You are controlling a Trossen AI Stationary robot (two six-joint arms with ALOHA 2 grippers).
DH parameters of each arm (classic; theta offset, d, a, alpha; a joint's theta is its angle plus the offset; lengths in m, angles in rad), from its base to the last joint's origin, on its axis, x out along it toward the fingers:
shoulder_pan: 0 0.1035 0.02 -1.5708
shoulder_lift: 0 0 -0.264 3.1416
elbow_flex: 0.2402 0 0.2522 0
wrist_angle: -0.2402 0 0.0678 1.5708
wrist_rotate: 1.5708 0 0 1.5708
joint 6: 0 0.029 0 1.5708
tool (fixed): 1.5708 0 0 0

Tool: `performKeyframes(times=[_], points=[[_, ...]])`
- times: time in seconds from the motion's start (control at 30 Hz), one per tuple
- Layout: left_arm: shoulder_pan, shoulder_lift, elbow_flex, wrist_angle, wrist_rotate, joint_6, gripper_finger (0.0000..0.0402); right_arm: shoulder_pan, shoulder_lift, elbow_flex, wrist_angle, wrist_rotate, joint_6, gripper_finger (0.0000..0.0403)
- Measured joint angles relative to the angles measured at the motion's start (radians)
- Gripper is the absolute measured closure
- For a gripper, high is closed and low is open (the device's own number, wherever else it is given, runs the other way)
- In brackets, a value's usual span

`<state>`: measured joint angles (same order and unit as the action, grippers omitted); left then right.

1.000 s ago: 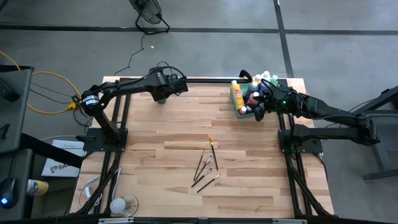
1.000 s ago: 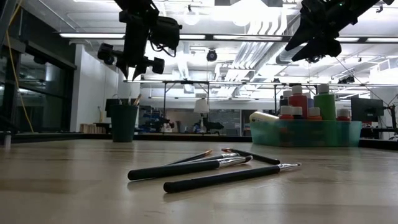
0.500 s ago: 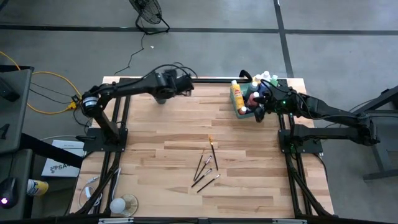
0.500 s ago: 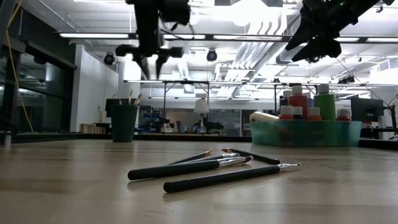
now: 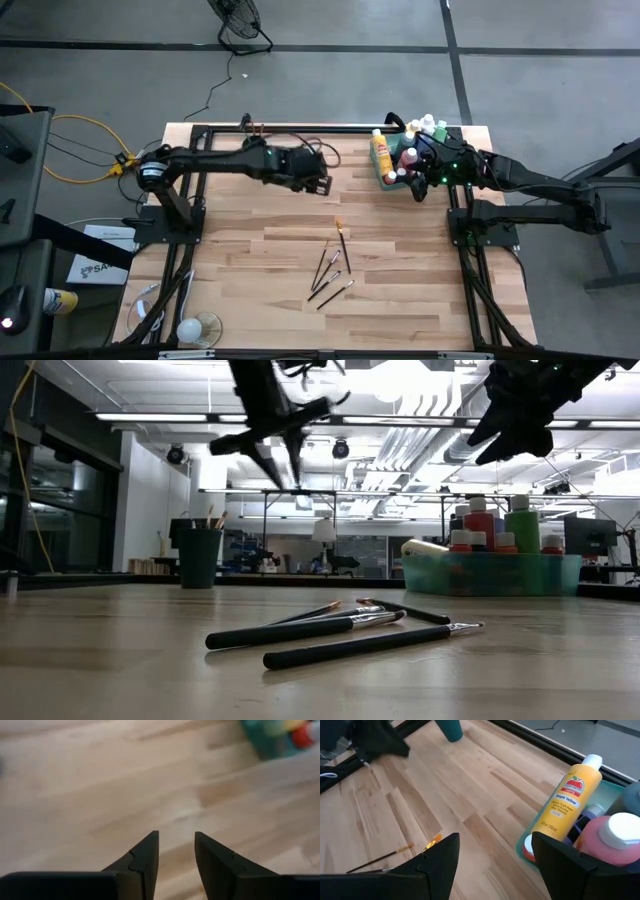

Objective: Pick & Place Paint Supplies
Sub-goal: Put the gold paintbrush into the blue cup

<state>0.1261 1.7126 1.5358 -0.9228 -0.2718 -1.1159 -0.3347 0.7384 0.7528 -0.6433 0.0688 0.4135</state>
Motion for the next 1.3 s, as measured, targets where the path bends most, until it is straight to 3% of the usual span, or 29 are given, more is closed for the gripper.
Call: performKeyframes(times=[0.2, 0.43, 0.97, 1.03, 1.3], points=[[-0.057, 0.051, -0.001, 0.055, 0.12, -0.063, 0.0281, 0.0, -0.002, 0.0, -0.01, -0.023, -0.018, 0.016], [-0.116, 0.145, 0.016, 0.152, 0.189, -0.084, 0.0281, 0.0, -0.003, 0.0, -0.025, -0.052, -0.045, 0.016], [-0.181, 0.38, 0.244, 0.049, 0.232, -0.071, 0.0281, 0.0, -0.002, 0.0, -0.081, -0.049, -0.079, 0.016], [-0.183, 0.401, 0.26, -0.029, 0.234, -0.068, 0.0281, 0.0, -0.004, 0.0, -0.085, -0.046, -0.081, 0.016], [-0.194, 0.448, 0.285, -0.078, 0.259, -0.065, 0.0281, 0.0, -0.003, 0.0, -0.107, -0.047, -0.104, 0.016]])
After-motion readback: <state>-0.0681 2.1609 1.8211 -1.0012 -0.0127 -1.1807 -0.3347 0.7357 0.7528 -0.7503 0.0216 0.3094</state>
